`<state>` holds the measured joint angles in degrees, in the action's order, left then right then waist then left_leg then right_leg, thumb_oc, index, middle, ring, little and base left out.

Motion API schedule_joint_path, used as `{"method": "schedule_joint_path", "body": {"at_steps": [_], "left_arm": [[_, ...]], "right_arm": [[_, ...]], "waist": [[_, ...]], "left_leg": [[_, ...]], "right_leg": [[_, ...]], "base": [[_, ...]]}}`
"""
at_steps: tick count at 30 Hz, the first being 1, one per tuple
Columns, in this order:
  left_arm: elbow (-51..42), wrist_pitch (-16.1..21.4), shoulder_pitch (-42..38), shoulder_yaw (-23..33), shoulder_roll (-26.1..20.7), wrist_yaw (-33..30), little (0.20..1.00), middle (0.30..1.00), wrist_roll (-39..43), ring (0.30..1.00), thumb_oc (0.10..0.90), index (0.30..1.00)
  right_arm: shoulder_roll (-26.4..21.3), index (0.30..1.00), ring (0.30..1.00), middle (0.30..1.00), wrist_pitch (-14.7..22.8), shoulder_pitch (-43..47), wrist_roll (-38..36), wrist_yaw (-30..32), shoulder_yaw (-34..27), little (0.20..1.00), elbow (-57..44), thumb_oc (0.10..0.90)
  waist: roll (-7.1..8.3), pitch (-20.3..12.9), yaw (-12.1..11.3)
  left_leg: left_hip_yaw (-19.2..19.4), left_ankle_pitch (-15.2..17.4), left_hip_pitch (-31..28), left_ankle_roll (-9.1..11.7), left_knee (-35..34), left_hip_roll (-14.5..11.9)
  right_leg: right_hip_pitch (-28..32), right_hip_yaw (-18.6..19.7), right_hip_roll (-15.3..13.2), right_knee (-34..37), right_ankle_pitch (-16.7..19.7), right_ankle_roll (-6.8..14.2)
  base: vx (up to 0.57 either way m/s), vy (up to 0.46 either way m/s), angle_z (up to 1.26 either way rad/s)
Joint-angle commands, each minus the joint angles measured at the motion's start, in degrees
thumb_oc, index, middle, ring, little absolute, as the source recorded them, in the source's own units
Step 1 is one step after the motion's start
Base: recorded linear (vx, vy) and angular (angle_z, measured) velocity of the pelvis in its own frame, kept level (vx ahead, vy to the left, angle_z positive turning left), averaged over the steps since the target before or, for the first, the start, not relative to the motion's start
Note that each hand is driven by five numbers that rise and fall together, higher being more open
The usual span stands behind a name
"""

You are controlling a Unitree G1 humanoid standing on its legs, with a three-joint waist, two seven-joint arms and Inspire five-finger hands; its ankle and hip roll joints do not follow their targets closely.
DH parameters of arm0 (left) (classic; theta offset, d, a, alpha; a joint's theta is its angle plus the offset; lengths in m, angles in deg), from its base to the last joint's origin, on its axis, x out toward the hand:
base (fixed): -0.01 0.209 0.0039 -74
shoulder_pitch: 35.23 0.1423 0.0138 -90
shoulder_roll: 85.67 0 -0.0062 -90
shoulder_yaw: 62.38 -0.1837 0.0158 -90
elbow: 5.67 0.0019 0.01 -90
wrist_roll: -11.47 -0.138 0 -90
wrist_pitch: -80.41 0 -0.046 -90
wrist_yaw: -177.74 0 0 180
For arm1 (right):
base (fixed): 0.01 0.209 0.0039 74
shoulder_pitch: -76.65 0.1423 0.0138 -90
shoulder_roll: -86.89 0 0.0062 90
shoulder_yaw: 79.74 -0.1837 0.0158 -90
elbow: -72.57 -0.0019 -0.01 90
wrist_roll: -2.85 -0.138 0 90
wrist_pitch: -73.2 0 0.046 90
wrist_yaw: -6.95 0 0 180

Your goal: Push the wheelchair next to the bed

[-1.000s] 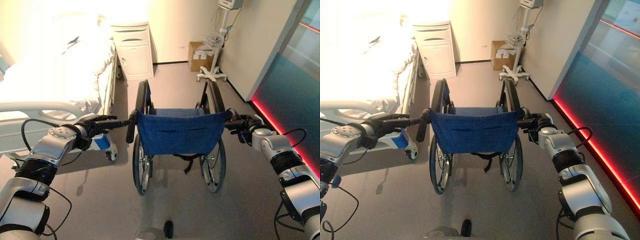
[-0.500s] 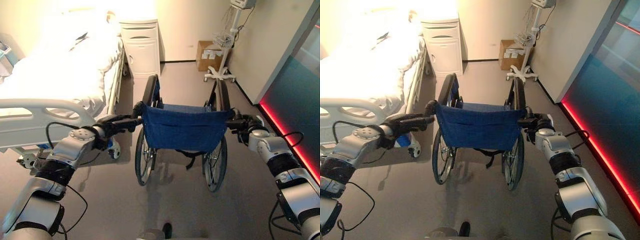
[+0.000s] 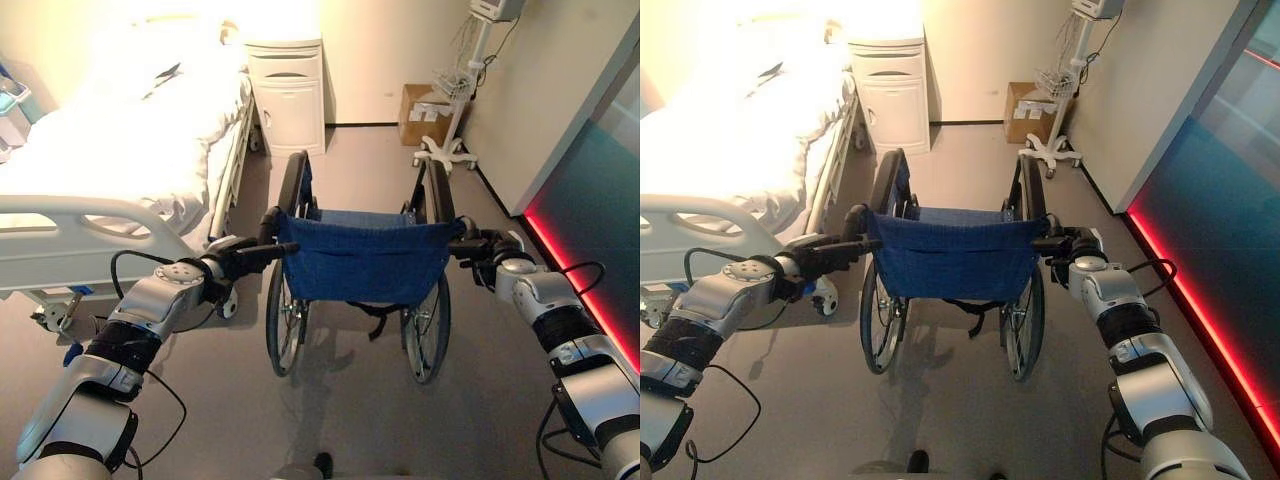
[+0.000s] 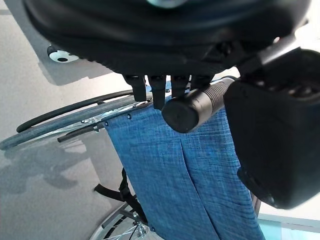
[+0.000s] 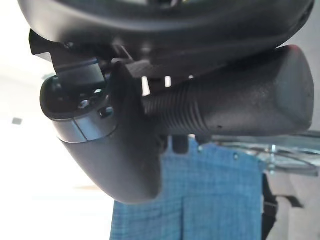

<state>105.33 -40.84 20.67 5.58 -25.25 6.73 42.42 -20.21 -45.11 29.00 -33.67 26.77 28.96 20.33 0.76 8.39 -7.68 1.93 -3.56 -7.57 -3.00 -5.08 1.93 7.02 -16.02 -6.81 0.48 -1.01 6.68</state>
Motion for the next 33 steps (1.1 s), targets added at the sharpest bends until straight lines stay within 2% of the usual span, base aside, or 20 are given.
{"method": "schedule_joint_path", "body": {"at_steps": [1,5,7,12,13,14,19,22,27,29,31,33], "left_arm": [[0.41,4.93,-10.69,-2.18,4.24,1.33,0.900,0.900,-3.23,0.900,0.800,0.900],[3.61,7.13,-13.45,-3.02,4.93,-3.12,0.900,0.900,-4.20,0.900,0.800,0.900],[4.97,8.15,-14.43,-2.99,6.75,-6.58,0.900,0.900,-3.89,0.900,0.800,0.900],[6.38,10.08,-14.55,-3.06,10.75,-10.43,0.900,0.900,-4.31,0.900,0.800,0.900],[6.43,10.22,-14.53,-3.05,11.04,-10.52,0.801,0.801,-4.20,0.801,0.734,0.801],[6.46,11.37,-14.42,-3.00,12.09,-10.99,0.300,0.300,-3.47,0.300,0.400,0.300],[5.43,12.74,-12.88,-2.41,17.56,-13.72,0.300,0.300,1.32,0.300,0.400,0.300],[5.98,13.17,-12.52,-2.19,19.20,-15.04,0.300,0.300,1.34,0.300,0.400,0.300],[7.97,13.14,-12.94,-1.91,21.31,-18.47,0.300,0.300,0.90,0.300,0.400,0.300],[8.98,13.25,-13.35,-1.66,21.72,-19.69,0.300,0.300,1.13,0.300,0.400,0.300],[9.89,13.82,-13.70,-1.56,21.68,-20.52,0.300,0.300,0.88,0.300,0.400,0.300],[9.88,13.98,-13.78,-1.37,21.73,-21.14,0.300,0.300,0.56,0.300,0.400,0.300]], "right_arm": [[3.55,0.300,0.300,0.300,6.88,4.50,-4.01,-0.55,1.45,0.300,-2.64,0.400],[4.33,0.300,0.300,0.300,6.79,5.59,-4.17,-1.07,2.79,0.300,-2.03,0.400],[5.32,0.300,0.300,0.300,6.69,5.56,-3.31,-1.77,3.11,0.300,-2.26,0.400],[7.41,0.300,0.300,0.300,6.18,4.86,-2.33,-2.30,3.68,0.300,-4.45,0.400],[7.55,0.300,0.300,0.300,6.15,4.82,-2.28,-2.35,3.73,0.300,-4.58,0.400],[7.94,0.300,0.300,0.300,6.06,4.59,-1.92,-2.78,3.85,0.300,-5.05,0.400],[9.30,0.300,0.300,0.300,5.49,3.59,-0.76,-5.29,4.13,0.300,-6.71,0.400],[9.66,0.300,0.300,0.300,4.98,3.68,-0.05,-6.48,4.41,0.300,-6.54,0.400],[9.76,0.300,0.300,0.300,3.72,5.23,2.67,-11.79,6.05,0.300,-5.86,0.400],[9.52,0.300,0.300,0.300,3.45,6.10,3.61,-13.98,6.38,0.300,-5.29,0.400],[8.75,0.300,0.300,0.300,3.41,6.63,4.58,-15.12,6.71,0.300,-5.12,0.400],[7.71,0.300,0.300,0.300,3.89,6.49,4.26,-15.66,6.75,0.300,-5.30,0.400]], "waist": [[-1.17,-5.22,1.87],[-1.04,-5.54,2.43],[-0.96,-5.63,2.84],[-0.73,-5.44,3.74],[-0.72,-5.41,3.79],[-0.67,-5.31,4.03],[-0.35,-5.35,4.85],[-0.20,-5.39,5.03],[0.19,-4.87,5.08],[0.37,-4.44,4.97],[0.58,-3.71,5.14],[0.74,-3.04,5.60]], "left_leg": [[1.46,1.54,0.59,0.97,0.50,3.15],[1.51,1.74,0.48,0.90,0.60,3.28],[1.54,1.86,0.38,0.78,0.66,3.32],[1.44,2.13,0.08,0.44,0.82,3.46],[1.43,2.14,0.06,0.42,0.83,3.47],[1.39,2.19,-0.06,0.35,0.84,3.51],[1.62,2.55,-0.49,0.06,1.12,3.66],[1.66,2.93,-0.46,-0.11,1.79,3.80],[1.71,4.19,0.22,-0.58,4.77,4.02],[1.68,4.98,0.68,-0.98,6.62,4.13],[1.37,5.70,1.07,-1.38,8.40,4.30],[0.88,6.33,1.11,-1.66,9.66,4.35]], "right_leg": [[-1.55,1.23,1.44,-3.04,3.58,-1.75],[-1.31,2.02,1.67,-2.71,3.36,-1.93],[-1.27,2.45,1.73,-2.94,3.11,-2.03],[-1.45,3.27,1.68,-3.82,2.65,-2.04],[-1.47,3.34,1.68,-3.86,2.64,-2.04],[-1.49,3.58,1.67,-4.00,2.61,-2.05],[-1.37,4.59,1.54,-4.01,2.72,-1.93],[-1.38,4.96,1.39,-4.24,2.62,-1.94],[-1.87,5.19,0.34,-6.85,1.52,-1.94],[-2.64,4.99,-0.73,-10.14,0.90,-1.61],[-4.66,5.57,-1.97,-15.66,1.95,-1.11],[-6.34,6.84,-1.98,-19.96,2.80,-1.14]], "base": [[0.05,-0.013,-0.01],[0.05,-0.007,-0.02],[0.07,-0.002,-0.05],[0.06,0.010,-0.10],[0.06,0.020,-0.12],[0.07,0.030,-0.06],[0.07,0.032,-0.05],[0.08,0.043,-0.10],[0.07,0.047,-0.05],[0.07,0.041,-0.02],[0.08,0.039,-0.03],[0.12,0.012,-0.01]]}}
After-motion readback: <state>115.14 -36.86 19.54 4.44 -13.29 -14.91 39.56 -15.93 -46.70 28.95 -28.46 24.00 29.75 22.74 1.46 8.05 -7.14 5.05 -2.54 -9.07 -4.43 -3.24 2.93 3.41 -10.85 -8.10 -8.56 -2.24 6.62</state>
